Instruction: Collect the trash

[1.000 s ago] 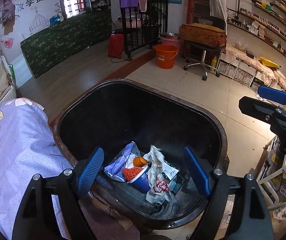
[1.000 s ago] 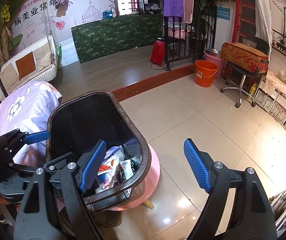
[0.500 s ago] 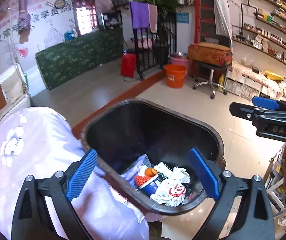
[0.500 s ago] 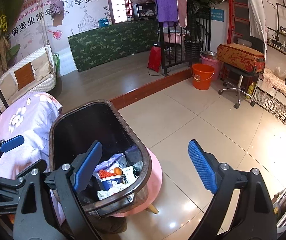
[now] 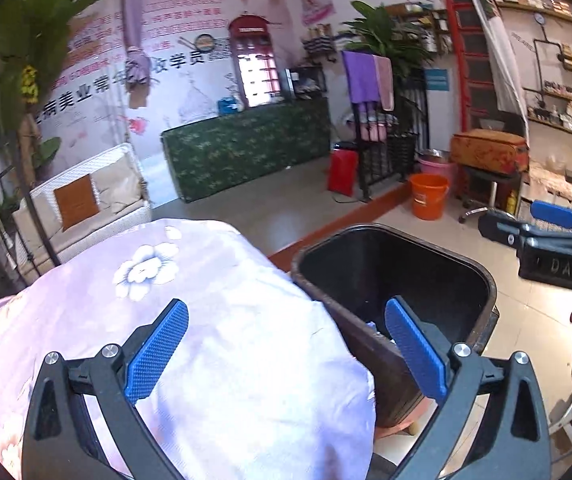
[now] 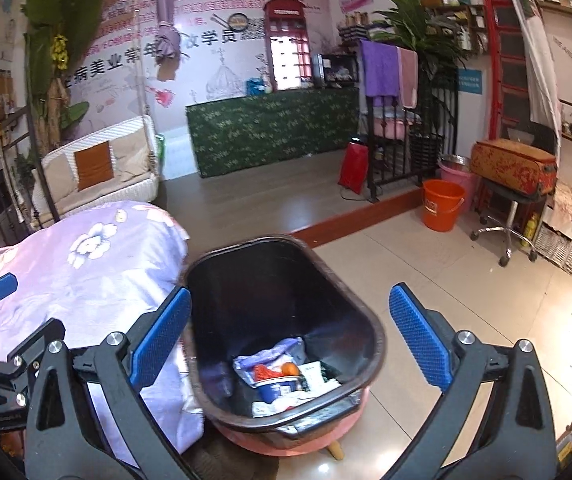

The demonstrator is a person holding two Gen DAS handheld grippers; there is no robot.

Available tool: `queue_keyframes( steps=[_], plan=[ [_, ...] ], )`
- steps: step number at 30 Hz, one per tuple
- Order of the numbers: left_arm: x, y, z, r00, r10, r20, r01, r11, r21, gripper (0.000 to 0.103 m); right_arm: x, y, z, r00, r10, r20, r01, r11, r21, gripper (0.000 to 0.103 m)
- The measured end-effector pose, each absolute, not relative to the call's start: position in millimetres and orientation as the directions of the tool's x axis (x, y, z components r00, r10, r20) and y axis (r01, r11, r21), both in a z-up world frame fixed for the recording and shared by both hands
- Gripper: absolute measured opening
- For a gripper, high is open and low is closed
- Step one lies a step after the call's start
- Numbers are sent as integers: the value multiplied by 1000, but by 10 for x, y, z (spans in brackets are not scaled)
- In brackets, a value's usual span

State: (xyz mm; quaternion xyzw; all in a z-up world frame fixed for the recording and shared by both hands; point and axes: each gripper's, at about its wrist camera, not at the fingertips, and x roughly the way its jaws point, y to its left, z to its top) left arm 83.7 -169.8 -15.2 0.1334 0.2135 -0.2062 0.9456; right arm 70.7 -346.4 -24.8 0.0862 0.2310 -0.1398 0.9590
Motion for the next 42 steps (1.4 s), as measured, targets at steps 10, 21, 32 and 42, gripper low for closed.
queue_keyframes(
  steps=[10,21,32,42],
  plan=[
    [557,-1108,0,902,-221,-371,277,955,103,98,457,-2779,-182,919,-159,-361,188,981,45,98],
    [309,-610,-13,931,-93,-354,128,989,77,98,253,-2331,-139,943,-58,-326,71,997,27,98],
    [191,-536,26,944,-84,-318,113,991,72,98,224,-2190,-116,953,-44,-301,54,998,25,98],
    [174,-536,49,947,-79,-312,106,992,70,98,218,-2196,-152,949,-51,-313,66,997,35,98]
  ],
)
